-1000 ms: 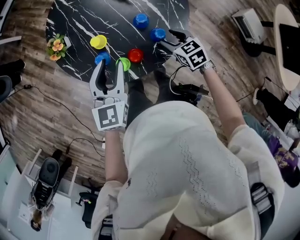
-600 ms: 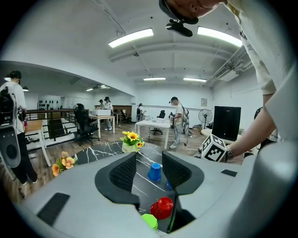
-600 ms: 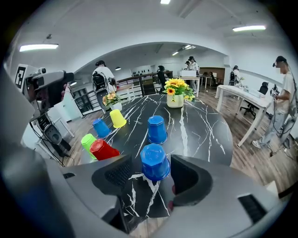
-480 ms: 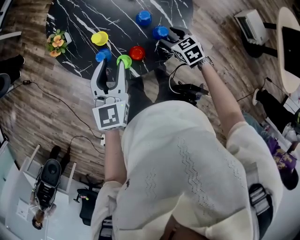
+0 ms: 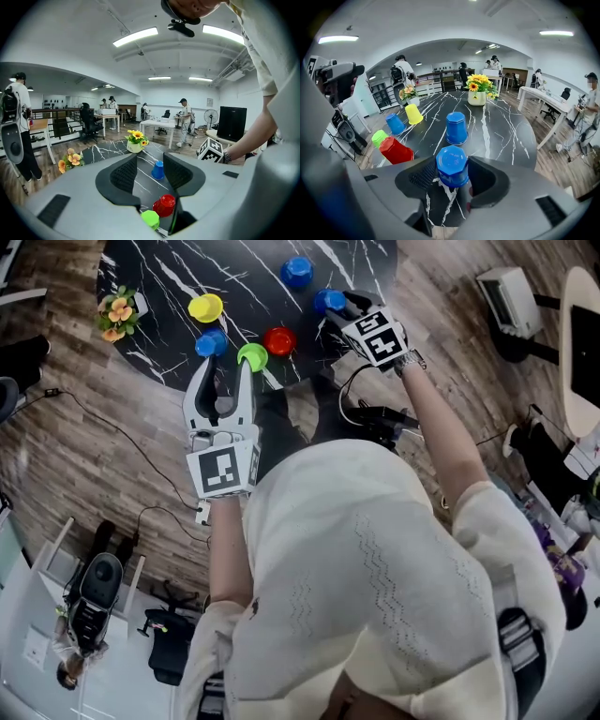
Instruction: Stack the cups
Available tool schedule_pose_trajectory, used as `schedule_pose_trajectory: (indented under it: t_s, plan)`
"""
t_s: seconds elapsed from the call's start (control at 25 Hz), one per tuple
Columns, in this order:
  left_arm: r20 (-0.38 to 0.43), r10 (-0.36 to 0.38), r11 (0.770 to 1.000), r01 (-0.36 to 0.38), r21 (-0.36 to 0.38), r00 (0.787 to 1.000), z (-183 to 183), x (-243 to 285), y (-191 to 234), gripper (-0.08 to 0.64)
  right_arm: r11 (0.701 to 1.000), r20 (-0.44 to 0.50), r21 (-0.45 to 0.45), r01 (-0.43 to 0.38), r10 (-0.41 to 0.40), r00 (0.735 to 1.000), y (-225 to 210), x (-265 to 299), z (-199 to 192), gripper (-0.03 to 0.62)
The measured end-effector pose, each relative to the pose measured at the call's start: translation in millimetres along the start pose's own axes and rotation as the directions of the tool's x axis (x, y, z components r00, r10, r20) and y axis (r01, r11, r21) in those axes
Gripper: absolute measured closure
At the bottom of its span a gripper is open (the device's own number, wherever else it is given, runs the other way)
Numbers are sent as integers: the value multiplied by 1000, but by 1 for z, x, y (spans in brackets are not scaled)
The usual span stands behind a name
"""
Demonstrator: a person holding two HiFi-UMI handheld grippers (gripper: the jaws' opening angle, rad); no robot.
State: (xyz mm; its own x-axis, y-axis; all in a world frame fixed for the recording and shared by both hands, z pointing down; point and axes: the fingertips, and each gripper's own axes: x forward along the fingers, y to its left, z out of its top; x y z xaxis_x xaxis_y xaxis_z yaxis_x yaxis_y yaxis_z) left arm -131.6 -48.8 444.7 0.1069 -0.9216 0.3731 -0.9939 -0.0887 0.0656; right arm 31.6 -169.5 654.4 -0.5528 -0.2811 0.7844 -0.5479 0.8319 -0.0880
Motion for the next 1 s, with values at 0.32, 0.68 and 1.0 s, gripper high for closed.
schedule_pose_trajectory:
  t_s: [0.32, 0.68, 1.0]
  plan:
    - [5, -8, 1000, 8, 1, 1000, -4, -2, -2, 380, 999, -19, -27, -38, 37, 999, 15, -6, -9, 368]
    - [-6, -16, 1000, 16, -2, 1000, -8, -5, 2, 380, 992, -36, -68, -107, 104, 994, 45, -6, -14, 367]
    - [-9, -38, 999, 38, 9, 999, -14, -8, 5, 380, 988, -40, -83, -129, 126, 991, 68, -2, -16, 357]
